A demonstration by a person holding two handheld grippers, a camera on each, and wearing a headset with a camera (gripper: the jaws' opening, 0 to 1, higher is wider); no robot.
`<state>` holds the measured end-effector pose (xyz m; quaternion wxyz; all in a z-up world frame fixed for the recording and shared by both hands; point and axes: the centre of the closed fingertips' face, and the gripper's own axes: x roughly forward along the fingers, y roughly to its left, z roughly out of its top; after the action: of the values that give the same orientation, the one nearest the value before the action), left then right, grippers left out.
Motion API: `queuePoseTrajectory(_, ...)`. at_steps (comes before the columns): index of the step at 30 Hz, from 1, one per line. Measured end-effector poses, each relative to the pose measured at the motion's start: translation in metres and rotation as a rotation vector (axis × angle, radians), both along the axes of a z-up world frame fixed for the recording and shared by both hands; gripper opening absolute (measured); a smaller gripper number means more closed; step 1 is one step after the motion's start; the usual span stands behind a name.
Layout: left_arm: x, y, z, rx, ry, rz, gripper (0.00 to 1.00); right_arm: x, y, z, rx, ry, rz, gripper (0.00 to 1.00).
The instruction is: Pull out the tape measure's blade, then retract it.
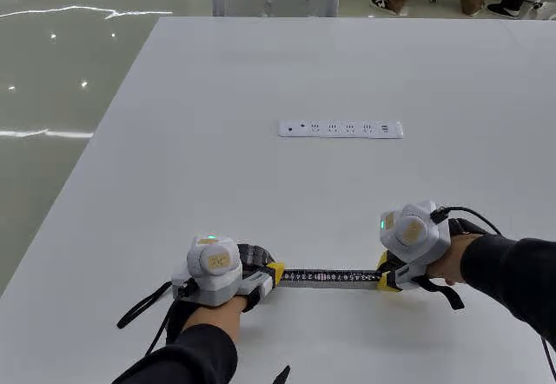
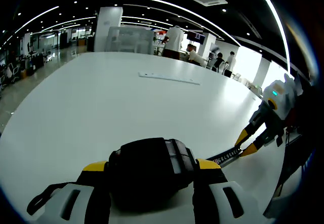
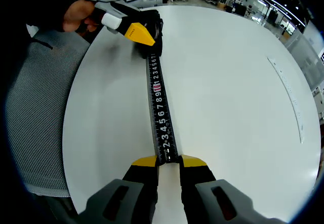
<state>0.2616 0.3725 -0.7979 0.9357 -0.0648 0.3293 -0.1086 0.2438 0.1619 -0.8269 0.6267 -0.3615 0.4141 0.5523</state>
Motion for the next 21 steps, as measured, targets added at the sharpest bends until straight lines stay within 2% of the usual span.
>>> queuePoseTrajectory(21, 0.0000, -0.0005, 0.0004, -0.001, 0.000, -0.008, 0.61, -0.0011, 0.0074, 0.0000, 0.011, -0.003, 0.020, 0.12)
